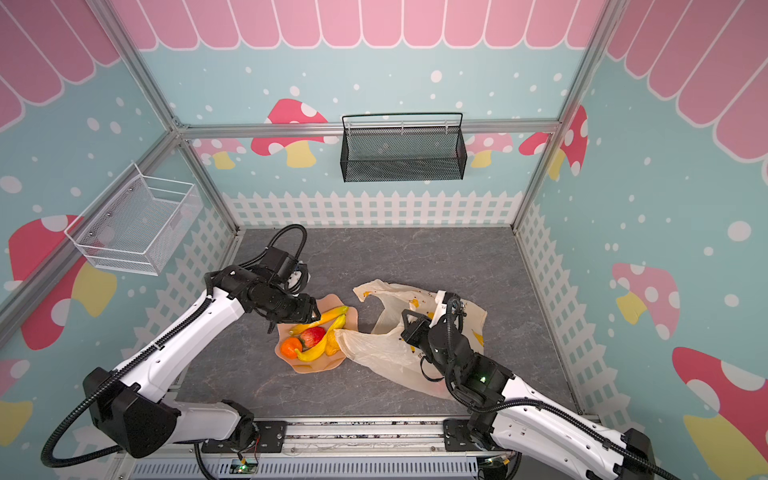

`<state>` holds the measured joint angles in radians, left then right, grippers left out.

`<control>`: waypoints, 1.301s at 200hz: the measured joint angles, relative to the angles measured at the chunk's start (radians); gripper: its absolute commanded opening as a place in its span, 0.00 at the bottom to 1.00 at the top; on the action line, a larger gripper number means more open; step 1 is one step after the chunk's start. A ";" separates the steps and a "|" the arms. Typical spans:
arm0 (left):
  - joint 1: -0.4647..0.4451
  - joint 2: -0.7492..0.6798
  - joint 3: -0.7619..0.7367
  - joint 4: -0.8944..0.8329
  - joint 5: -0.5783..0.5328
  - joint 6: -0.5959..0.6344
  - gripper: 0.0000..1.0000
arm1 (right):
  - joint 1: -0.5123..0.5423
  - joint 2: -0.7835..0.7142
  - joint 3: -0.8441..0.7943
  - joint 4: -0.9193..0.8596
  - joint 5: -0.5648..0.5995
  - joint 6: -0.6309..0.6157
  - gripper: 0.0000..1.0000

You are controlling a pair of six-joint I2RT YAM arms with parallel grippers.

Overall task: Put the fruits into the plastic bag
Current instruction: 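Withdraw the open left gripper from the bag back over the fruit bowl, then lower the left gripper into the bowl and grasp the orange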

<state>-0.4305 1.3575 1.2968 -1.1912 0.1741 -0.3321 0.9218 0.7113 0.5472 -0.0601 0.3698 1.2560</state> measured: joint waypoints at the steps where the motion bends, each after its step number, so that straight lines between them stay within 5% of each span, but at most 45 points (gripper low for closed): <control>1: 0.001 0.000 0.000 -0.002 -0.002 0.000 0.64 | 0.000 0.000 0.000 0.000 0.000 0.000 0.00; 56: 0.079 -0.013 -0.015 -0.093 -0.066 -0.067 0.64 | 0.000 0.000 0.000 0.000 0.000 0.000 0.00; 133: 0.182 -0.047 -0.190 -0.095 -0.013 -0.131 0.57 | 0.000 -0.002 0.000 0.000 0.000 0.000 0.00; 260: 0.201 0.003 -0.288 -0.011 0.013 -0.136 0.53 | 0.000 -0.023 0.000 -0.006 0.000 0.000 0.00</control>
<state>-0.2298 1.3605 1.0092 -1.2026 0.1875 -0.4683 0.9218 0.6884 0.5476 -0.0662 0.3702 1.2564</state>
